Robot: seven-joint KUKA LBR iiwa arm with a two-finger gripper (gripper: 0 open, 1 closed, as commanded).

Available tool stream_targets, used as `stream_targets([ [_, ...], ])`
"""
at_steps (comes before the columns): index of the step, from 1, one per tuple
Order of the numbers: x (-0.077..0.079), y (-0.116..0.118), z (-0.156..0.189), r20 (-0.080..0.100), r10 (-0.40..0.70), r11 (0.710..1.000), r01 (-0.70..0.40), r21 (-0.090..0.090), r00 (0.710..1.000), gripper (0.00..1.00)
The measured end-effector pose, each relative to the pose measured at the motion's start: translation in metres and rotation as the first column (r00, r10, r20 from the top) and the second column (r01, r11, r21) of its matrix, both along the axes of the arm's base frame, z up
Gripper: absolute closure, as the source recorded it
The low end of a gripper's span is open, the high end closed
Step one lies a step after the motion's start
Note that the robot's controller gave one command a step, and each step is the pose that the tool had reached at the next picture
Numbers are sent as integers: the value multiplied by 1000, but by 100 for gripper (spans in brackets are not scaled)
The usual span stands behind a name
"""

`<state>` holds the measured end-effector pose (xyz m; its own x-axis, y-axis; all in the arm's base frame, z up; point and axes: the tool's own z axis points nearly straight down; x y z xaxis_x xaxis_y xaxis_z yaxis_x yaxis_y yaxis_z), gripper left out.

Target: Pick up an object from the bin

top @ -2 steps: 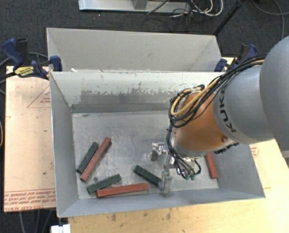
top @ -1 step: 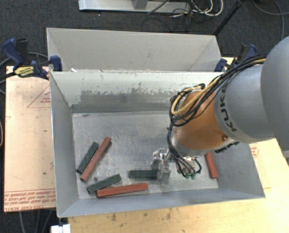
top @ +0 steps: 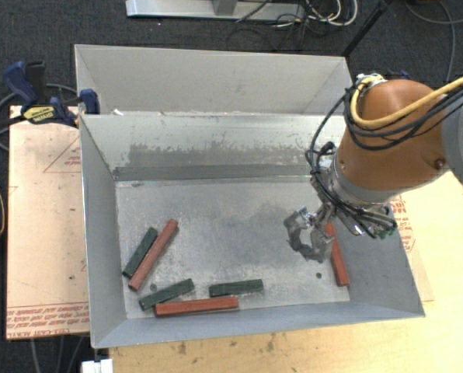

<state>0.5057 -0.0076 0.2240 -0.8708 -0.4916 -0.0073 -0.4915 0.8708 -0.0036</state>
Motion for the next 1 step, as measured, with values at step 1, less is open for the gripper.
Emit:
stream_targets([
  [1,32,40,-71,-11,-119,993,119,2,993,100],
])
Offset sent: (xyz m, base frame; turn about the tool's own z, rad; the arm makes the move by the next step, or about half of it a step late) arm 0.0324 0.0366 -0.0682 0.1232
